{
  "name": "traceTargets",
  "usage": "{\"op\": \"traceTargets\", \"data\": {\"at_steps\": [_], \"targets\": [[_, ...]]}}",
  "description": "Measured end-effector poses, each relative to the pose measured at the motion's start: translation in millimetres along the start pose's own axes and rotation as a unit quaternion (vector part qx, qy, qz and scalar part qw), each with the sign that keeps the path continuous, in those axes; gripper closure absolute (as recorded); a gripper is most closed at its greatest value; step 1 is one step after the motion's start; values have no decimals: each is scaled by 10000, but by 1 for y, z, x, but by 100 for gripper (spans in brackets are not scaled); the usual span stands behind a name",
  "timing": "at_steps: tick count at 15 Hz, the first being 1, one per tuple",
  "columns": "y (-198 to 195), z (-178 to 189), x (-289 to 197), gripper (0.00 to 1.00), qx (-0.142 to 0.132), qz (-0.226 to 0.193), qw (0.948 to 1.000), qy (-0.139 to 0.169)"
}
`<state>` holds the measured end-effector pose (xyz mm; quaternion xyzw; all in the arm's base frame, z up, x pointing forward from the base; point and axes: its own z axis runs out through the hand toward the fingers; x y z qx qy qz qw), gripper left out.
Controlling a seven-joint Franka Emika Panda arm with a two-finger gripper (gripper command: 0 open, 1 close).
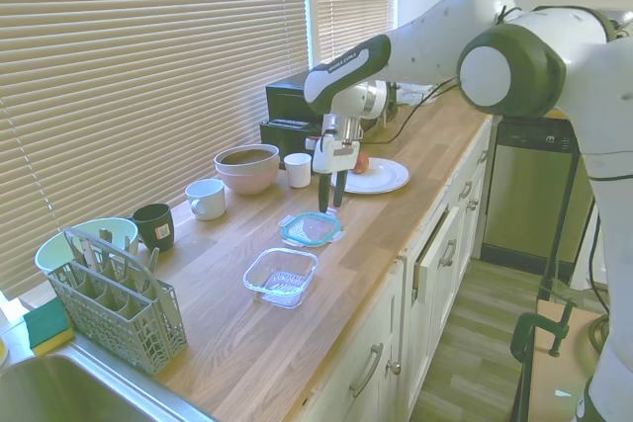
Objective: Cover the lid of the food container
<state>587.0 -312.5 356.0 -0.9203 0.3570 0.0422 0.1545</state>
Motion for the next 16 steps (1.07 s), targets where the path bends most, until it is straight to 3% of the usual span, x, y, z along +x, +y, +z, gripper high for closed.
{"op": "traceTargets", "data": {"at_steps": [6, 16], "targets": [[19, 4, 21, 0, 41, 59, 10000, -1], [3, 24, 43, 0, 92, 33, 9999, -68]]}}
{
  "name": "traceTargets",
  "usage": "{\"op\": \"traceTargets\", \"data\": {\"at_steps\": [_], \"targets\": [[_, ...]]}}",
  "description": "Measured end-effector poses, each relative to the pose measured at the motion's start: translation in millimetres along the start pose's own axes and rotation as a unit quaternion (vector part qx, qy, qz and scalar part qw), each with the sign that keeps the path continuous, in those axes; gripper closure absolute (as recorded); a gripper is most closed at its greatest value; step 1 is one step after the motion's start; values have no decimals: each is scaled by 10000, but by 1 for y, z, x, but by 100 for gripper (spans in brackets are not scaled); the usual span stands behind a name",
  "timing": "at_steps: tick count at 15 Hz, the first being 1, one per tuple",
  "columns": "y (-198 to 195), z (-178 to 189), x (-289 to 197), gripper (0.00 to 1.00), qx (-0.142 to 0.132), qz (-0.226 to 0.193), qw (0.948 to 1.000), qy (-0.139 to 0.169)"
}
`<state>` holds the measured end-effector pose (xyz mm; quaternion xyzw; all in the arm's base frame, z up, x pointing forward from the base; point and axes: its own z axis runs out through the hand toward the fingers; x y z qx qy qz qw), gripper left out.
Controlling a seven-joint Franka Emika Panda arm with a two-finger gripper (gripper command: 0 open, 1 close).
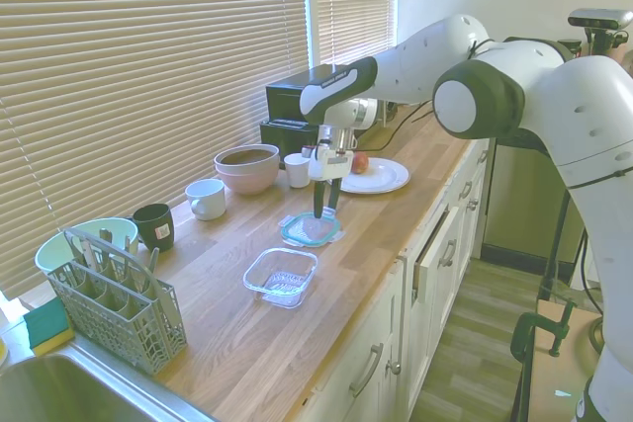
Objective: Cover the lid of the food container
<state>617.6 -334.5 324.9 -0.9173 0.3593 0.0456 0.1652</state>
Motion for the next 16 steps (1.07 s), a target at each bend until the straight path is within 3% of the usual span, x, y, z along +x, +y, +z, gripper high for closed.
{"op": "traceTargets", "data": {"at_steps": [6, 7, 16], "targets": [[-2, 2, 0, 0, 103, 43, 9999, -59], [-2, 2, 0, 100, 106, 43, 9999, -63], [-2, 5, 2, 100, 110, 207, 9997, -88]]}}
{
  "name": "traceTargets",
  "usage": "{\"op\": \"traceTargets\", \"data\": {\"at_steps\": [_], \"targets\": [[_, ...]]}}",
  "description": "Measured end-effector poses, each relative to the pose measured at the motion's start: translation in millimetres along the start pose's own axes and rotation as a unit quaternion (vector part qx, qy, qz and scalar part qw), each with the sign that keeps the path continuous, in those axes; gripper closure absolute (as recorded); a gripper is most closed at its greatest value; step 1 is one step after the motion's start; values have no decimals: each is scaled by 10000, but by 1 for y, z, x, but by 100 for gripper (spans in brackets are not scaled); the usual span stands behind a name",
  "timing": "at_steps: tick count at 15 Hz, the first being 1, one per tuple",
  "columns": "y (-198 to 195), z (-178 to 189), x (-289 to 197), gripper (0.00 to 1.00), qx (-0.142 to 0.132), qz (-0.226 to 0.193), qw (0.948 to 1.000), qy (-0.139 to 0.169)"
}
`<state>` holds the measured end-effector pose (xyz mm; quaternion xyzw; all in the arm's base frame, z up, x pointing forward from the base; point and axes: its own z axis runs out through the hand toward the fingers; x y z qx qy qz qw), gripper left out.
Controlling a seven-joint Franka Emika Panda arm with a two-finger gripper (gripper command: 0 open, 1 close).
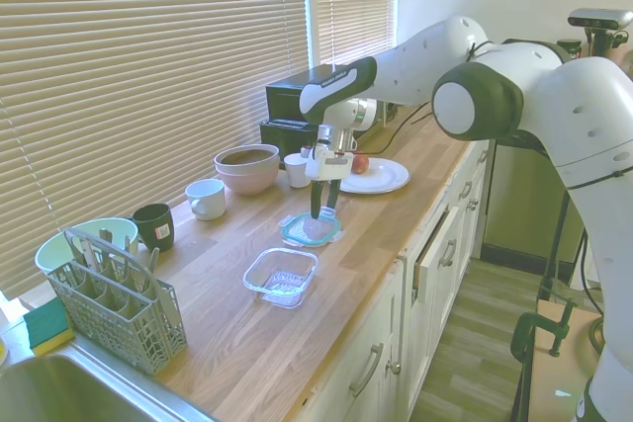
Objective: Cover the lid of the food container
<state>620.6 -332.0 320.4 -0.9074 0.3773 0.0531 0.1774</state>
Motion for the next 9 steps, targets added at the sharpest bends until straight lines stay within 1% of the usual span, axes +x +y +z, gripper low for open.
{"op": "traceTargets", "data": {"at_steps": [9], "targets": [[2, 8, 2, 100, 10, 55, 10000, -54]]}}
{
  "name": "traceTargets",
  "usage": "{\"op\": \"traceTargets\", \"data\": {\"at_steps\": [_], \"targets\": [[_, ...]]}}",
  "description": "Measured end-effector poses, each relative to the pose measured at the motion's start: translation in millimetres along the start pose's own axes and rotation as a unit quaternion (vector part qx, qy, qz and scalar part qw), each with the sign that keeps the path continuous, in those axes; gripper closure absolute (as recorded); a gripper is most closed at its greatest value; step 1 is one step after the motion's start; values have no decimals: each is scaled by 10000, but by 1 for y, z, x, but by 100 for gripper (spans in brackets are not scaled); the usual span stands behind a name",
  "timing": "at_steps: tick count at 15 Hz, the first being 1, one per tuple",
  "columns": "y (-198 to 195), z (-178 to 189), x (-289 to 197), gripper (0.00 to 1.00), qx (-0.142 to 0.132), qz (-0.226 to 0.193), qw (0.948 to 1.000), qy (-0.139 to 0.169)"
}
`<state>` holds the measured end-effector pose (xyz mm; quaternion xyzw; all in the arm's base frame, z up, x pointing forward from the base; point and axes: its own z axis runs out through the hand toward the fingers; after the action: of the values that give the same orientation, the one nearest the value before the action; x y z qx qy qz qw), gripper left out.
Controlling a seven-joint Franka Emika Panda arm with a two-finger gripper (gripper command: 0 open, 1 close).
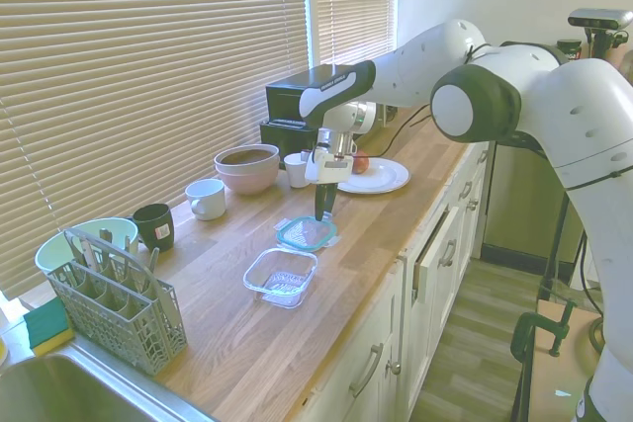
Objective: Cover the lid of the food container
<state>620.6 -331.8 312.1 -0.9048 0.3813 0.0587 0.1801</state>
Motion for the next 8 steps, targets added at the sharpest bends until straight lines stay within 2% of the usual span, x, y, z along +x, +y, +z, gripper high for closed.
{"op": "traceTargets", "data": {"at_steps": [8], "targets": [[-1, 4, 0, 100, 51, 10, 10000, -51]]}}
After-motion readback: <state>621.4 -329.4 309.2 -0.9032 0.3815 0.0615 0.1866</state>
